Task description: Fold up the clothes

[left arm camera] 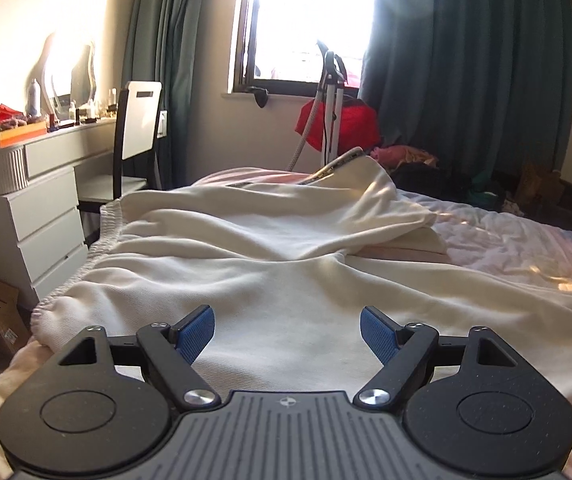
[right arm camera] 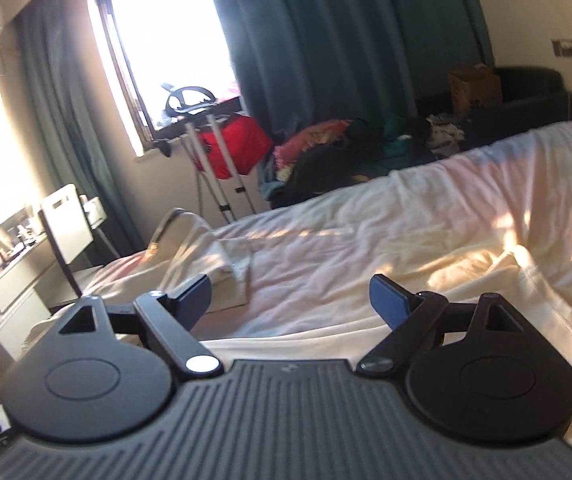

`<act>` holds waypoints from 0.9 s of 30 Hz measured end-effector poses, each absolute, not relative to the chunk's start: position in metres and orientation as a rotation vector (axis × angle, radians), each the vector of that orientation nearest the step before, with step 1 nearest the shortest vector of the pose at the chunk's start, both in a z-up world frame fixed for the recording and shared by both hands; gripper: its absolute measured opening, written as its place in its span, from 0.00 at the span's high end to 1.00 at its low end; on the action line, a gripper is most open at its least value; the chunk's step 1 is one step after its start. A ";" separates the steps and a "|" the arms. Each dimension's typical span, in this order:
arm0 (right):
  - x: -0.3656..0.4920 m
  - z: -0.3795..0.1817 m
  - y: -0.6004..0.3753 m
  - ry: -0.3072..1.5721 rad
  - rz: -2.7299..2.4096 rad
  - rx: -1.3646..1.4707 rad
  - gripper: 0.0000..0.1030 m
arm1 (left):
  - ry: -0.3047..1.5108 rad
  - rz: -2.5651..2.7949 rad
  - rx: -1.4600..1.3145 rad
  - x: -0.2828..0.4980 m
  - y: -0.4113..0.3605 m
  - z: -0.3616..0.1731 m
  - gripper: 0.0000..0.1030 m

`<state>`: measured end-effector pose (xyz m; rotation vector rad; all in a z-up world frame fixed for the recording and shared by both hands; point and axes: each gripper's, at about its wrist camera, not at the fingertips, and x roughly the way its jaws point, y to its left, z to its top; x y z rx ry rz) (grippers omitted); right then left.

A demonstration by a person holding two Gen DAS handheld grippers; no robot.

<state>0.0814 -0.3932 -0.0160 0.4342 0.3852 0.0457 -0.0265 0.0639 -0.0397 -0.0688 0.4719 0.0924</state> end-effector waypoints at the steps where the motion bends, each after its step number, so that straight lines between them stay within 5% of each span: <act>1: 0.076 -0.014 -0.385 0.382 0.050 0.438 0.15 | 0.475 0.096 -0.066 -0.026 0.064 -0.040 0.20; 15: 0.027 -0.027 -0.310 0.381 0.107 0.369 0.15 | 0.524 0.089 0.009 -0.009 0.048 -0.058 0.16; 27: 0.036 -0.054 -0.341 0.390 0.034 0.429 0.15 | 0.602 -0.013 0.054 0.151 -0.062 -0.087 0.17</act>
